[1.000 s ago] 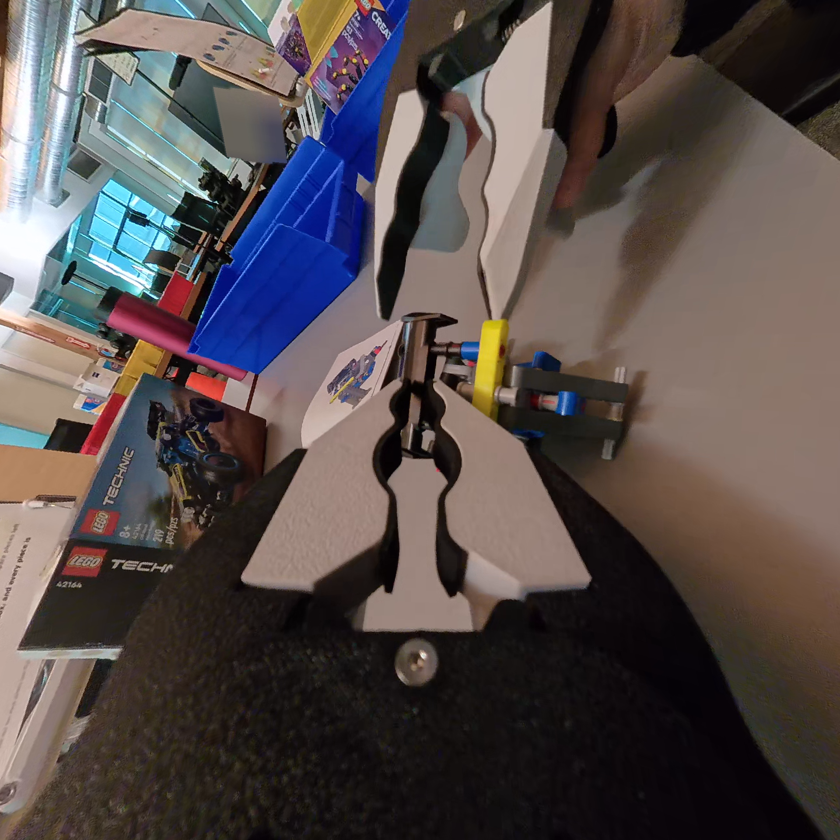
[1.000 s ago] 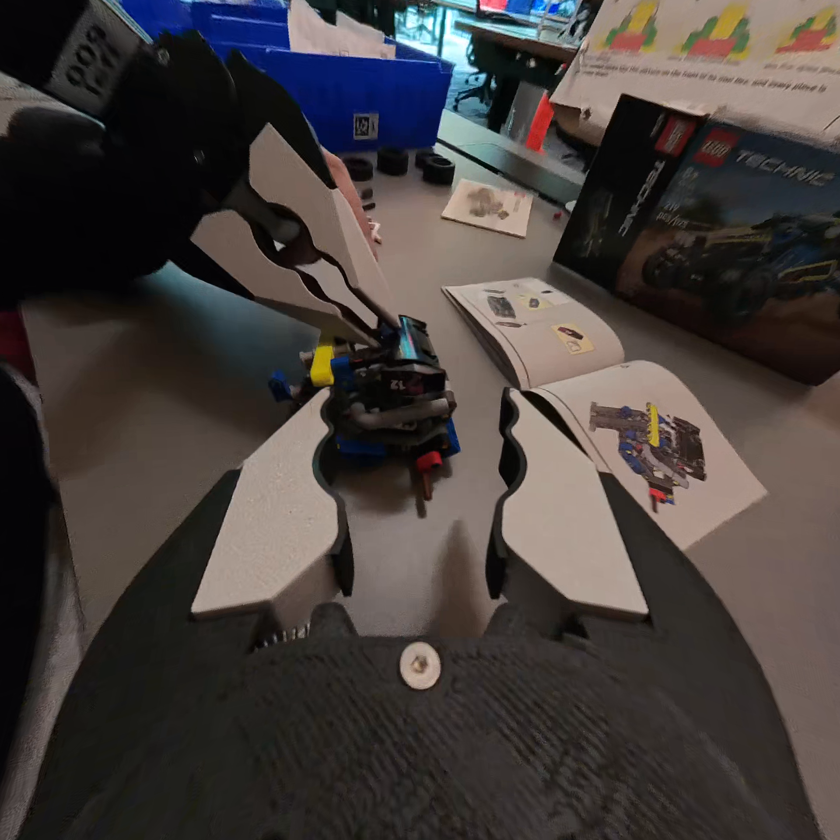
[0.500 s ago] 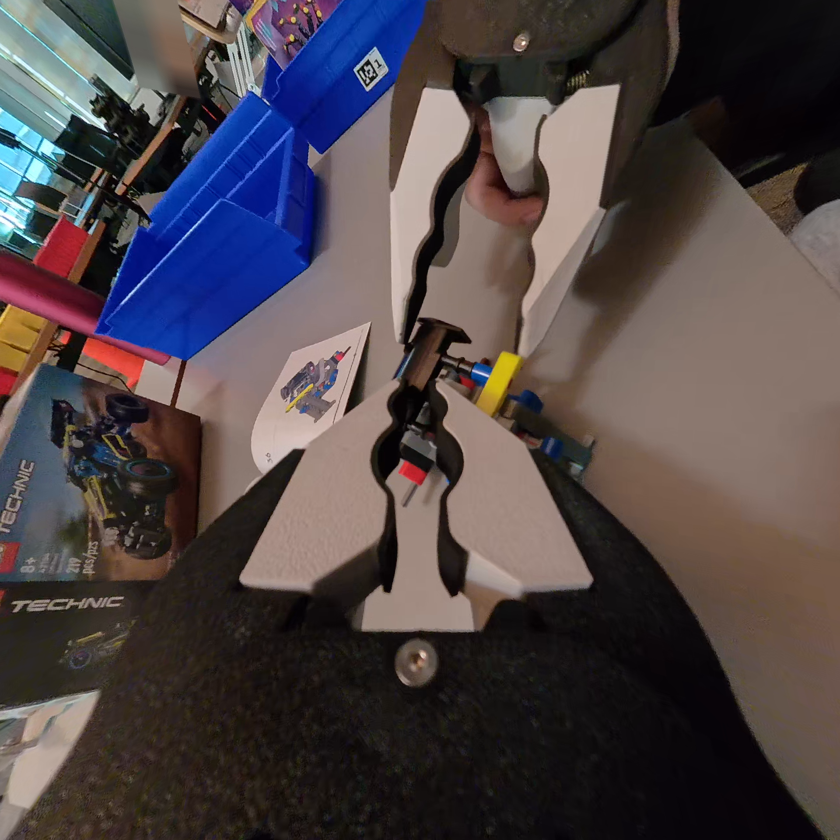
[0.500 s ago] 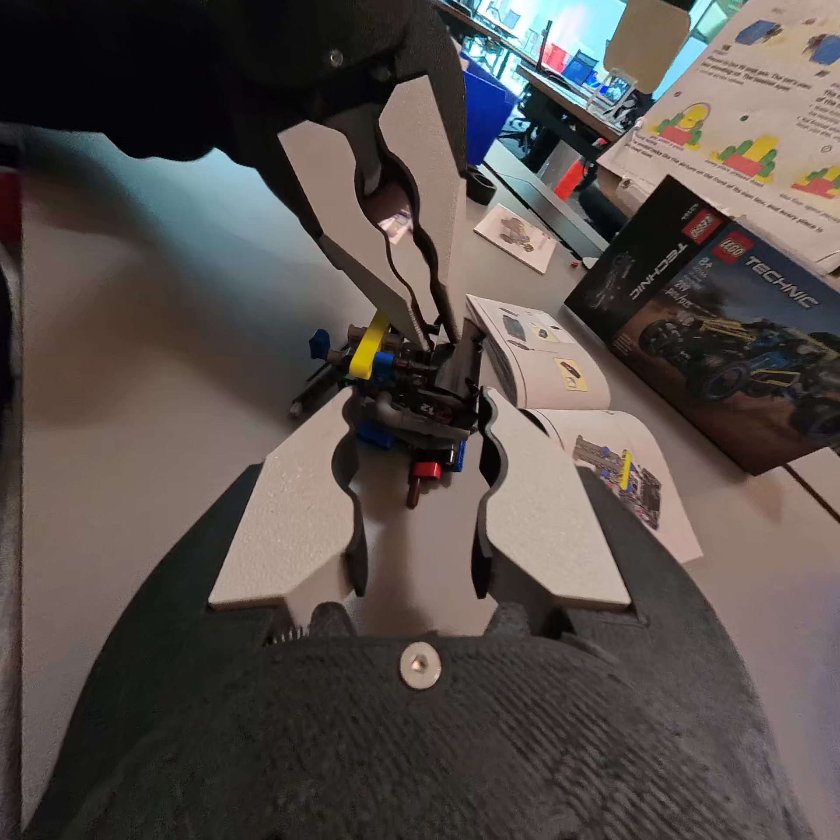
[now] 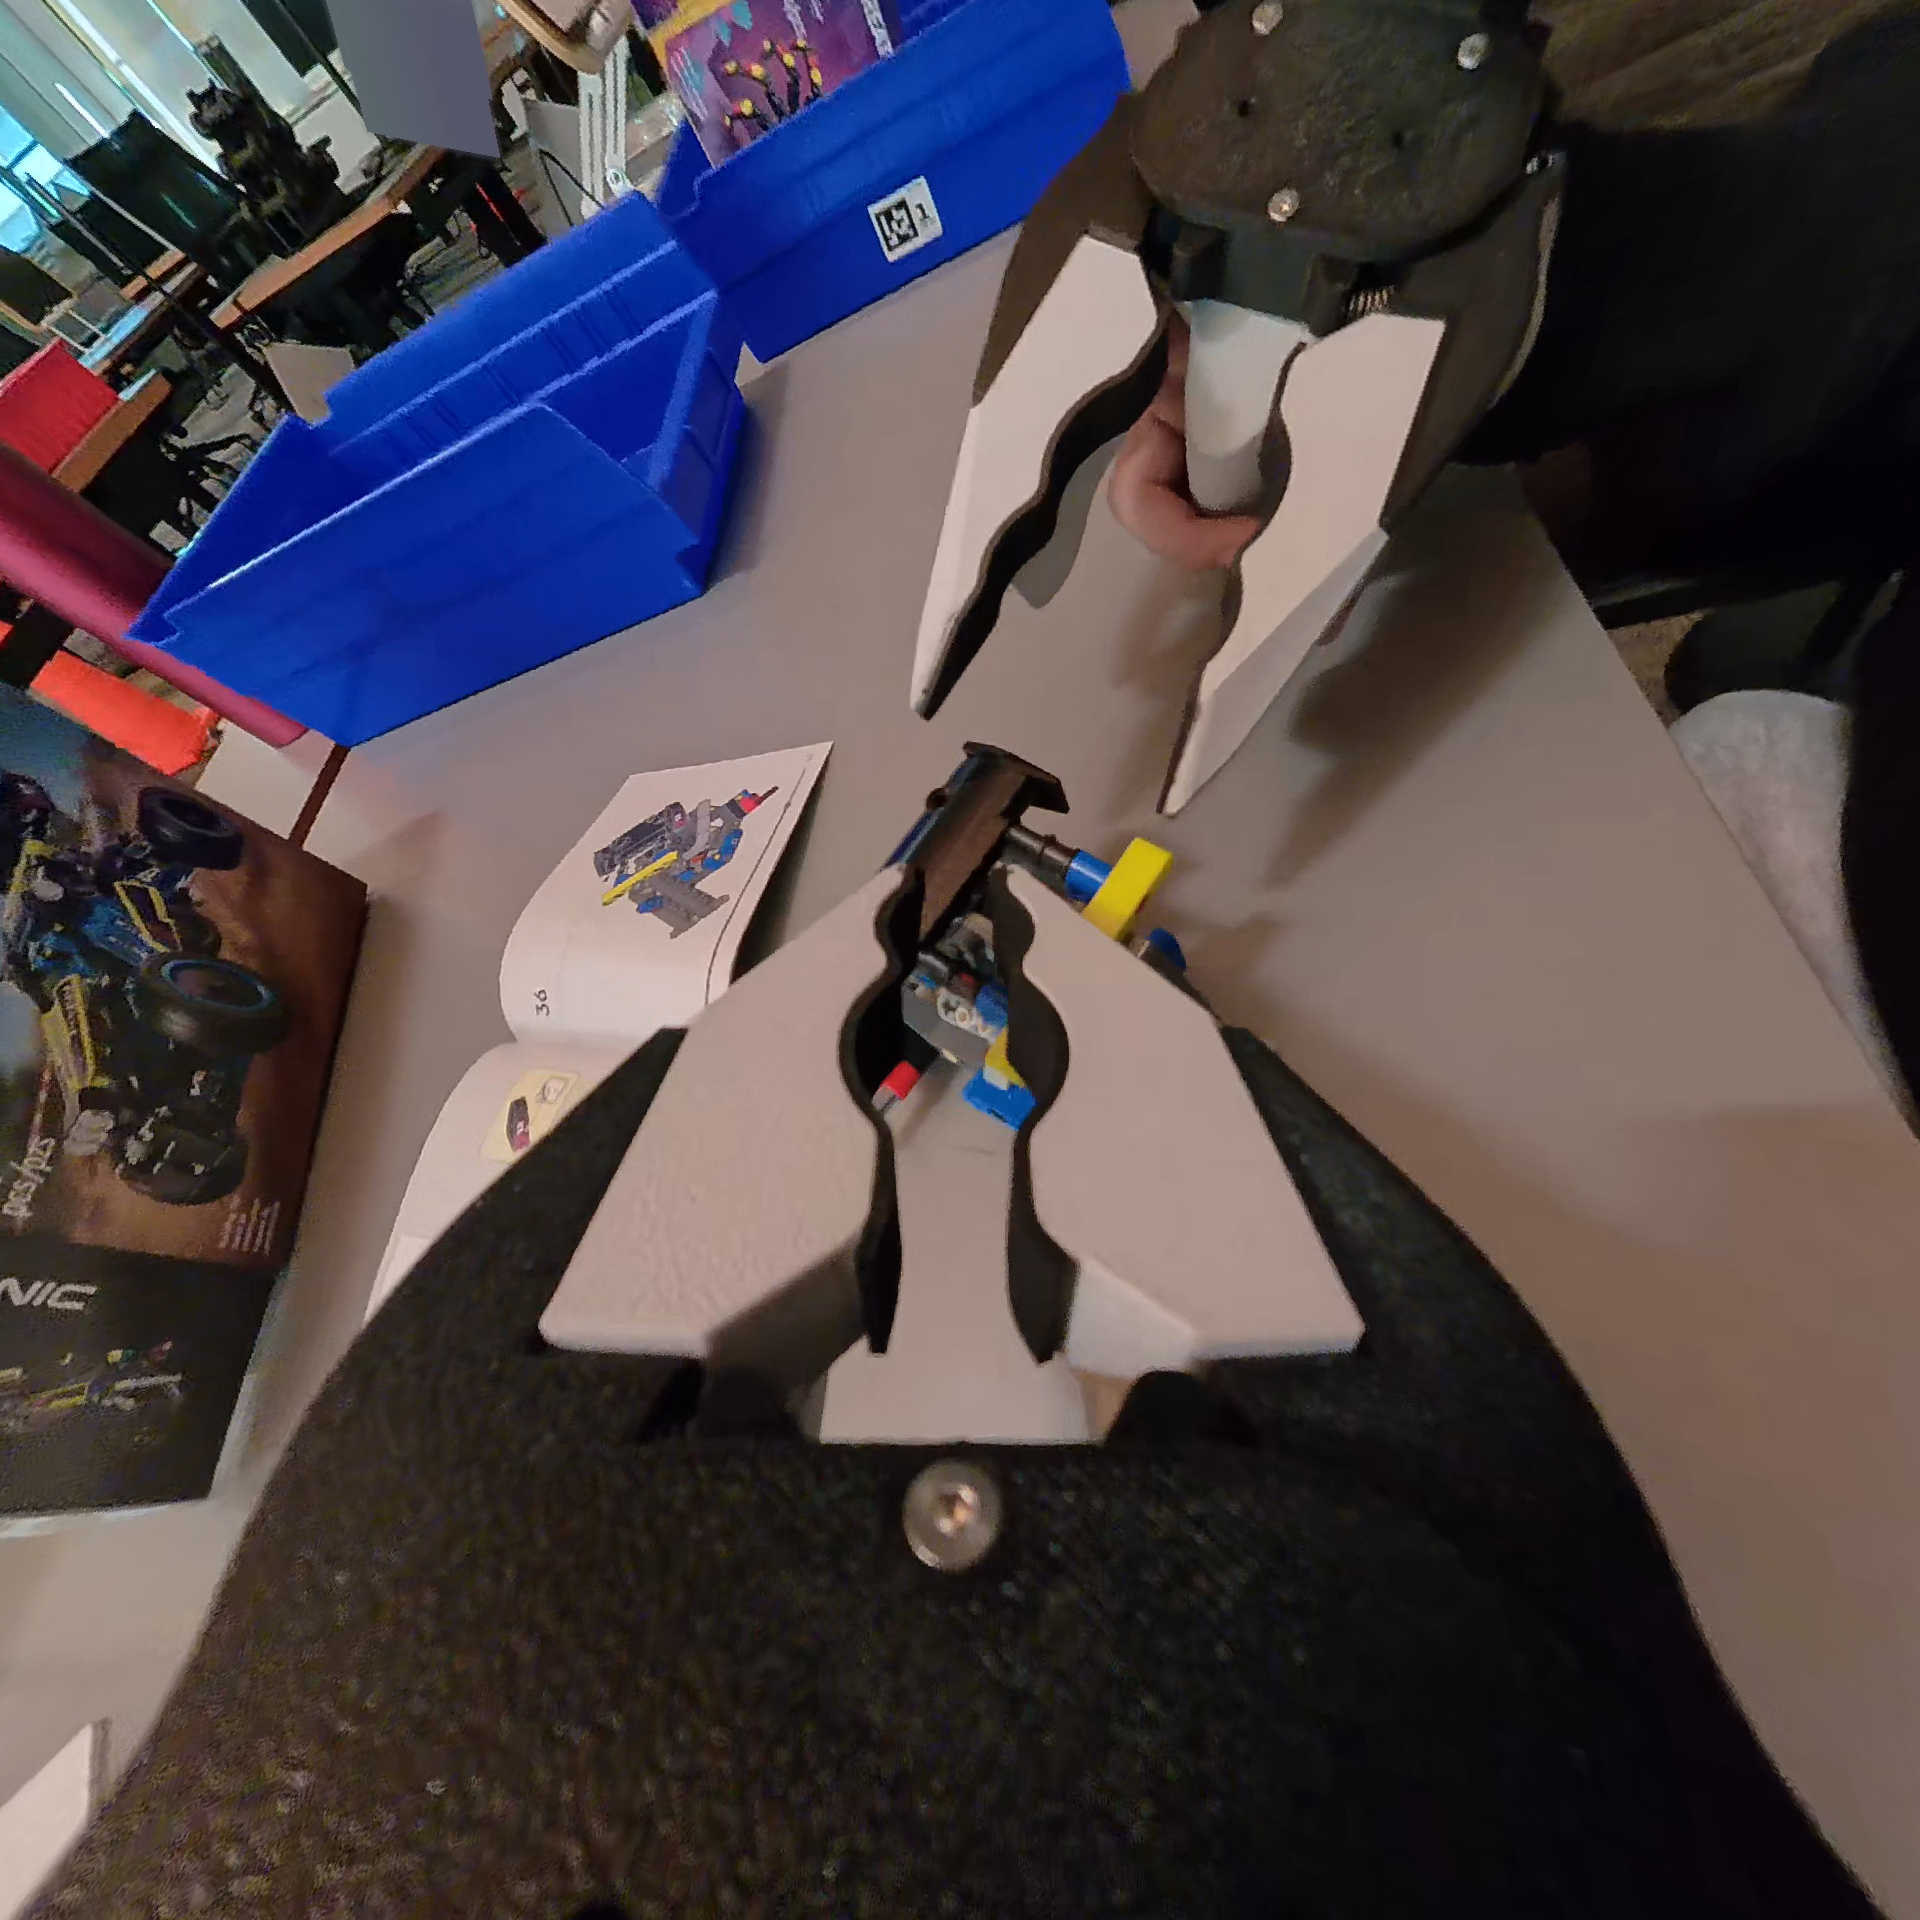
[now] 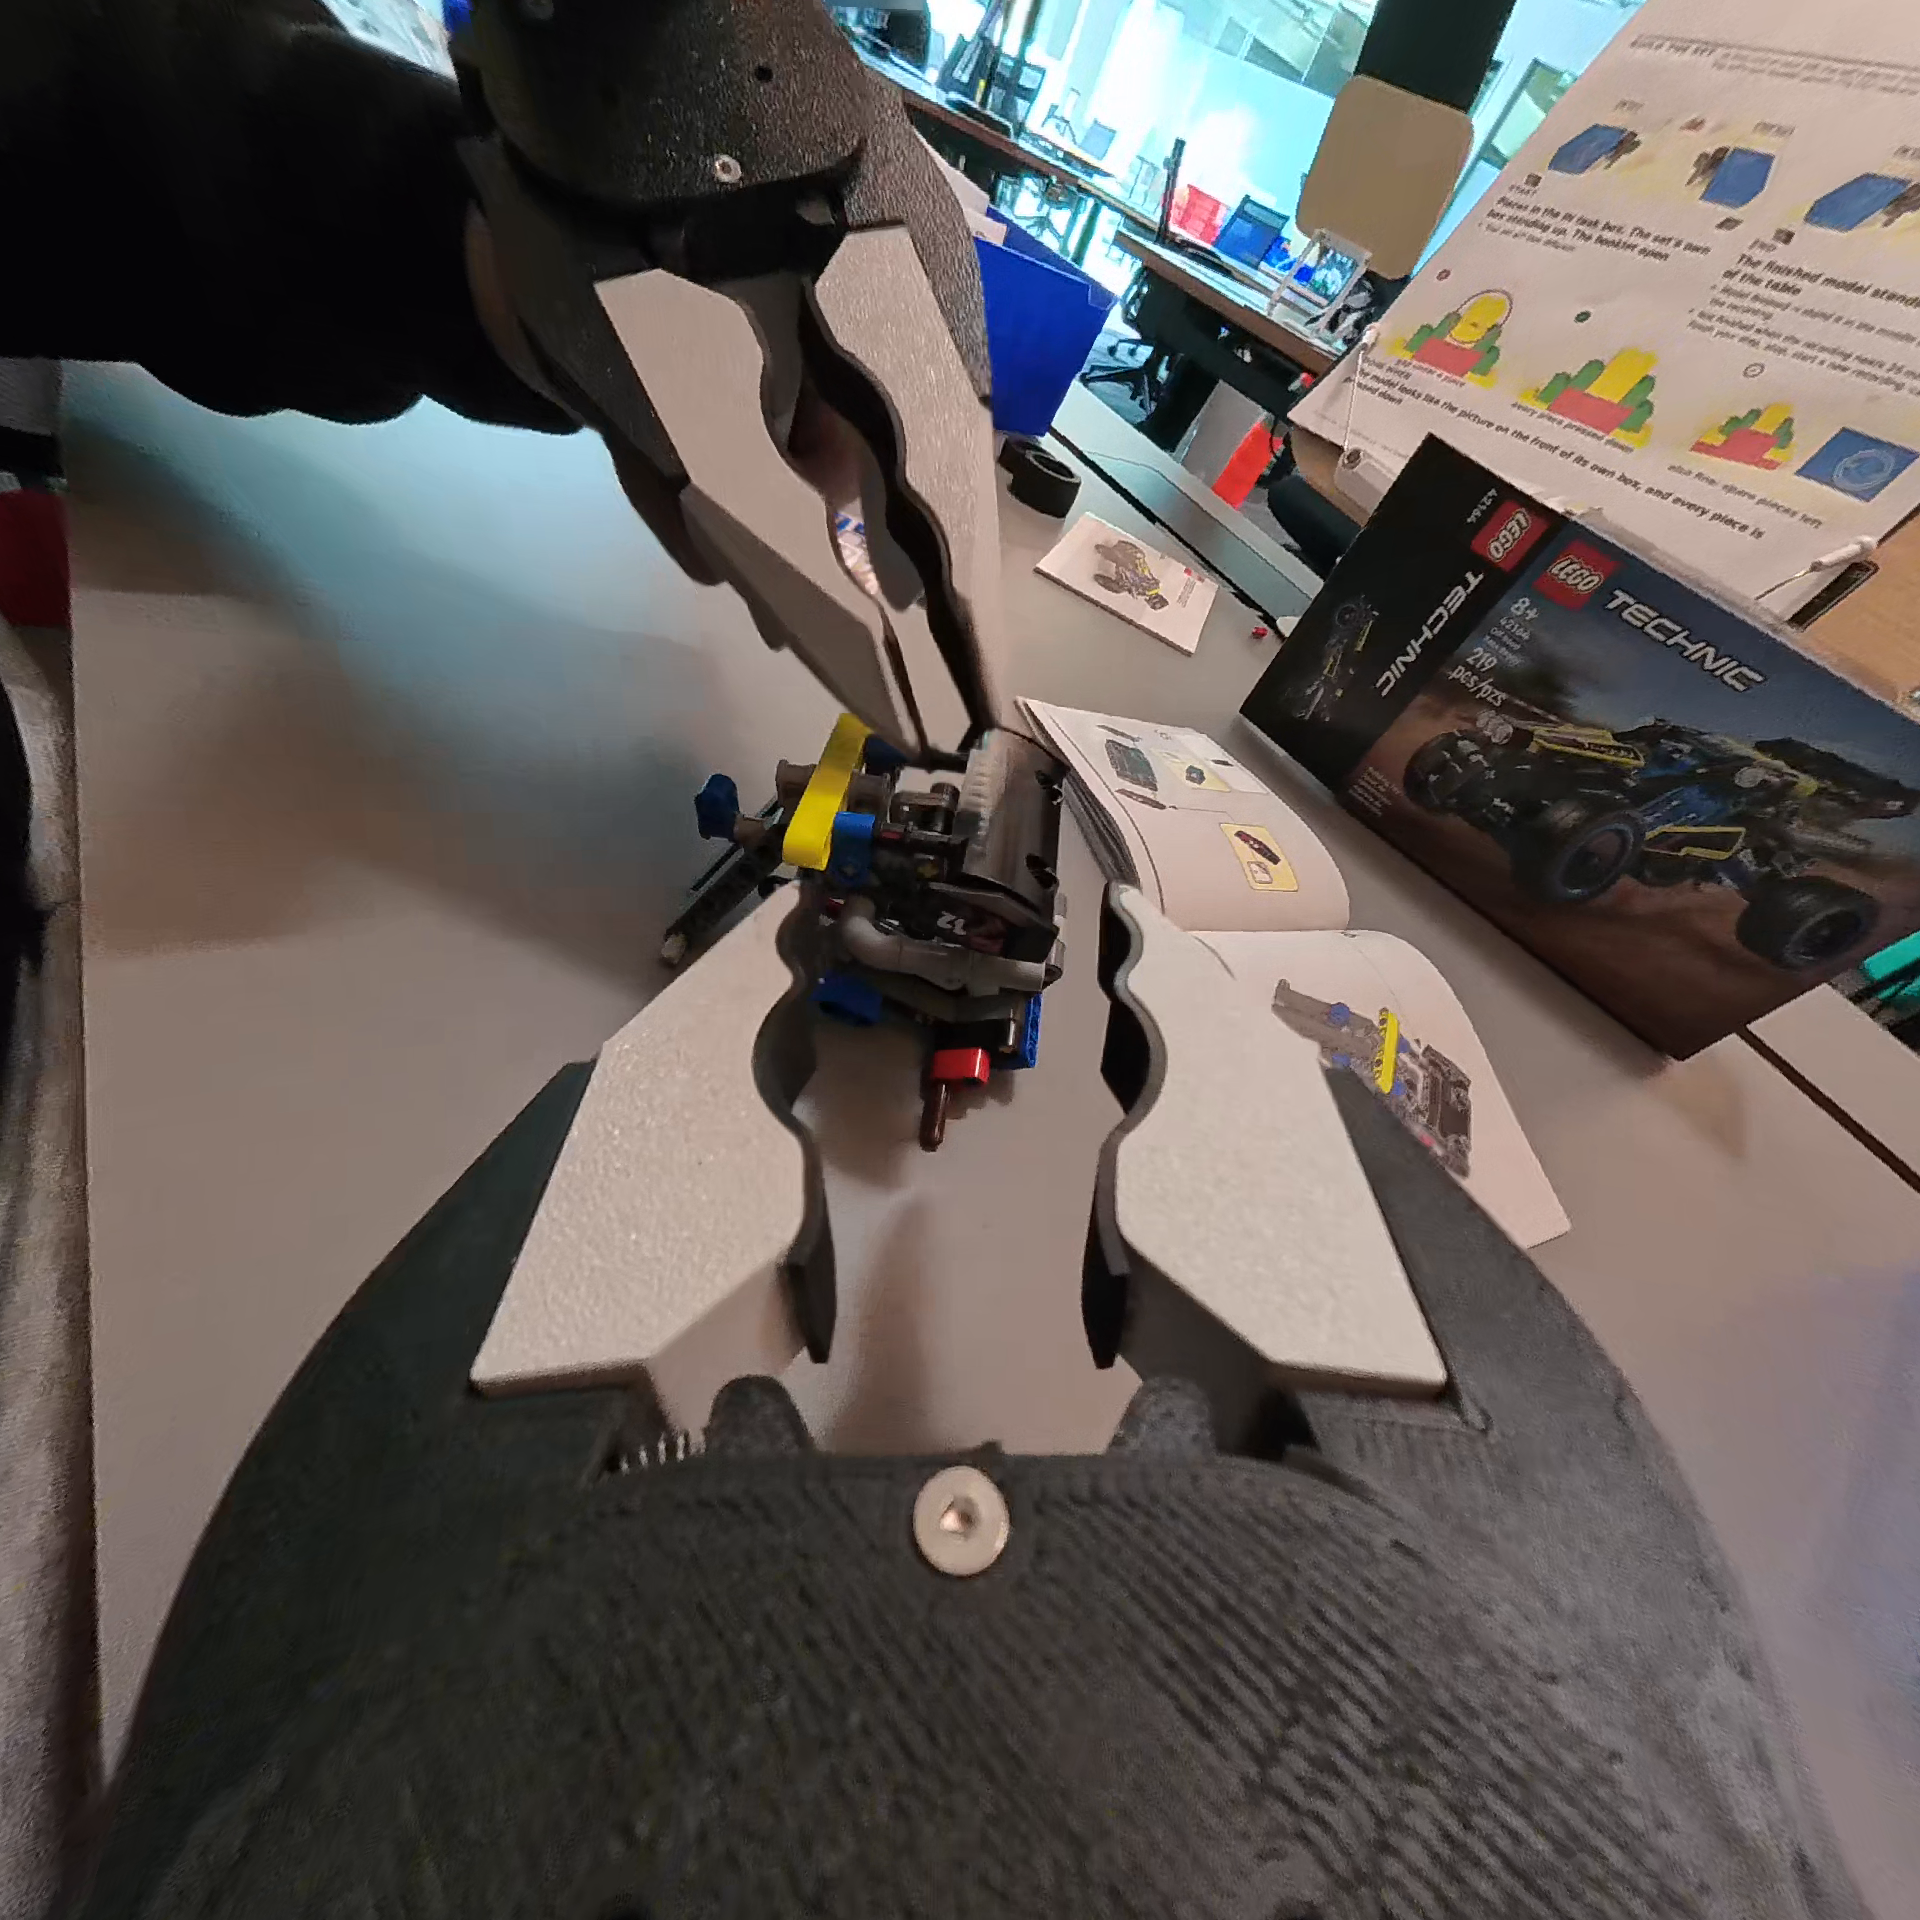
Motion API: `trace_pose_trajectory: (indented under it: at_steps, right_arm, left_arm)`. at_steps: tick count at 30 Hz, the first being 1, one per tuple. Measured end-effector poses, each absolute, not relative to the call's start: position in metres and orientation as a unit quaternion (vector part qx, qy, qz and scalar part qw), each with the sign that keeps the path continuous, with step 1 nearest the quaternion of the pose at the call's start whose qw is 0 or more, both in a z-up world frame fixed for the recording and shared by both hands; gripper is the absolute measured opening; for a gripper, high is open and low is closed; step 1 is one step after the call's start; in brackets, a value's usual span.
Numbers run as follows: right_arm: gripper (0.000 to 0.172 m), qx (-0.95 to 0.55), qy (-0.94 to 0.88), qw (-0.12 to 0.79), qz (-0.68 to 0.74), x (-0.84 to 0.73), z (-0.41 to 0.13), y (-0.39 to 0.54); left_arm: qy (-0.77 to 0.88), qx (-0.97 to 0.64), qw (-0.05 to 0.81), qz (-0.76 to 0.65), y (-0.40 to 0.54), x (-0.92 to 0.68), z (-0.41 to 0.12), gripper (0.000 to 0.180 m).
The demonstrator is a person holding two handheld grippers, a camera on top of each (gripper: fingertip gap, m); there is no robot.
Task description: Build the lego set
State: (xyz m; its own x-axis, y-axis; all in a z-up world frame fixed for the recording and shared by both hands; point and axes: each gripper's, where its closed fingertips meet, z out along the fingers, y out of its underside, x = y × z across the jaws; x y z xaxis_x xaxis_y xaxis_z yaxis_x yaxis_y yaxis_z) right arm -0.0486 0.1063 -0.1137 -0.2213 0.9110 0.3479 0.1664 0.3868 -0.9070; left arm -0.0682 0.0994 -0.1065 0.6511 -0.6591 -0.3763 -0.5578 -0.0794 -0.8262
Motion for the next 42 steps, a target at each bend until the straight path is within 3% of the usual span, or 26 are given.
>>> trace_pose_trajectory:
  at_steps: [6,16,28,33,42]
  right_arm:
    - [0.075,-0.473,-0.655,0.425,0.408,-0.048,-0.12,0.115]
    - [0.114,-0.484,-0.672,0.404,0.39,-0.062,-0.131,0.102]
    - [0.103,-0.465,-0.702,0.399,0.363,-0.073,-0.139,0.097]
    - [0.087,-0.448,-0.725,0.39,0.348,-0.076,-0.146,0.091]
    - [0.074,-0.441,-0.718,0.389,0.373,-0.075,-0.14,0.09]
  left_arm:
    - [0.374,-0.736,0.559,-0.084,0.089,-0.085,-0.095,0.018]
    - [0.377,-0.759,0.52,-0.108,0.068,-0.109,-0.12,0.077]
    - [0.479,-0.72,0.483,-0.137,0.097,-0.095,-0.146,0.092]
    - [0.492,-0.704,0.478,-0.183,0.098,-0.083,-0.145,0.083]
    - [0.489,-0.696,0.488,-0.194,0.091,-0.076,-0.143,0.07]
